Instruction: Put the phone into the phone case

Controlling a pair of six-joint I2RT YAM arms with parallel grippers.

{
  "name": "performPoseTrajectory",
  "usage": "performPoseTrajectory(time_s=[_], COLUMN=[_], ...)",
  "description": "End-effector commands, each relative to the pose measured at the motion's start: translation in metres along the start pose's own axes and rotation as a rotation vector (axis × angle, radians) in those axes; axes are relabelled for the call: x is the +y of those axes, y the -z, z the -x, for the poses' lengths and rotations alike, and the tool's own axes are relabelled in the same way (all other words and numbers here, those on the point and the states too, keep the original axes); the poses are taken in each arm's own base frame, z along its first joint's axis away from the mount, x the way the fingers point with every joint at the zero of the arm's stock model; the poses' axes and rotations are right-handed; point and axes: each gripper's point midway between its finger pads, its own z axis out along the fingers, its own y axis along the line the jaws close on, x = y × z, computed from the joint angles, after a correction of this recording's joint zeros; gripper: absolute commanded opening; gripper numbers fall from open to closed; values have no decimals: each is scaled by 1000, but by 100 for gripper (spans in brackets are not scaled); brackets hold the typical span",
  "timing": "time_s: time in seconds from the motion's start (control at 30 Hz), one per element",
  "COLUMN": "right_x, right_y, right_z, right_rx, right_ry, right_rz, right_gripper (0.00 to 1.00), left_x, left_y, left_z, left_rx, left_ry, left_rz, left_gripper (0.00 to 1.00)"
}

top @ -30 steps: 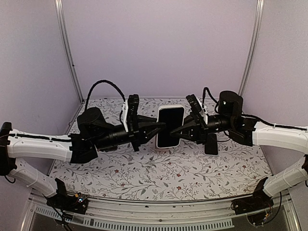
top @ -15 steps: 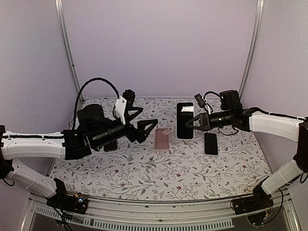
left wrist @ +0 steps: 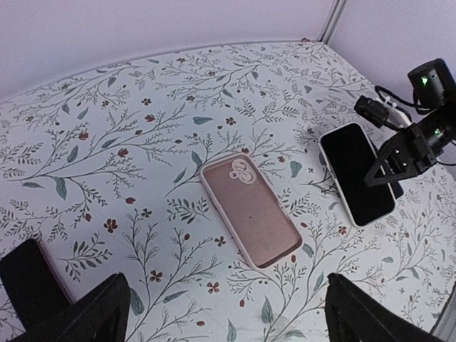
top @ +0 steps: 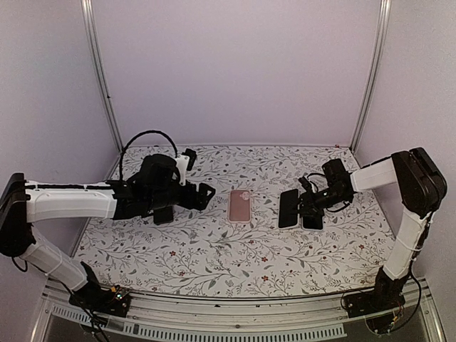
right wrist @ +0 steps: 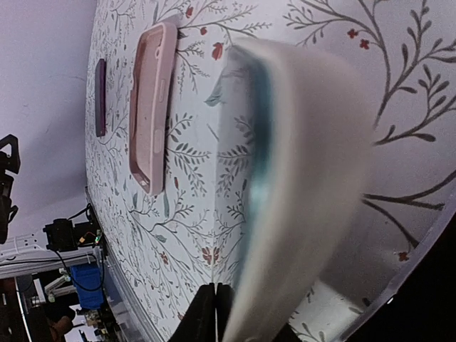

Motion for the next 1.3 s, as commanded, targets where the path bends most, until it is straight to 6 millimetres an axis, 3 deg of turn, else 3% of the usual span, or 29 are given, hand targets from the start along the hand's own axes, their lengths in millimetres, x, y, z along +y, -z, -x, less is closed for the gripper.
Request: performPoseTrajectory(time_s=[0.0,0.13,0.5,0.63,0.73,0.8,0.93,1.0,1.03,1.13,1.27], right_x=[-11,-20,-35,-24,-2,16,71,89,94,95,82], right_y=[-3,-1,16,34,38,31,-7,-28,-40,-75,-100], right_z=[7,9,16,36,52,62,78,84,87,90,92], right_rx=[8,-4,-6,-41,-88,-134,-247,-260,-260,-239,-214], right_ry=[-13,-22,9,91,171,221,328,351,360,395,406], right_rz=[5,-61,-276,-422,-518,-557,-486,-462,-465,-493,-539], right_gripper=[23,36,45,46,47,47,48,51,53,73,76], left_x=[31,39,45,56,76,94,131,146,153,178,199], left_y=[-11,-14,-18,-16,-12,-9,-8,-9,-8,-3,0], left_z=[-24,-32,-40,-41,-45,-52,-69,-76,-78,-87,-99], left_rx=[118,141,156,165,181,201,242,262,270,304,355], left_ry=[81,93,95,86,85,108,228,261,273,304,309], left_rz=[64,76,77,113,181,236,334,385,414,535,666], left_gripper=[97,97,97,97,98,99,99,99,99,99,99])
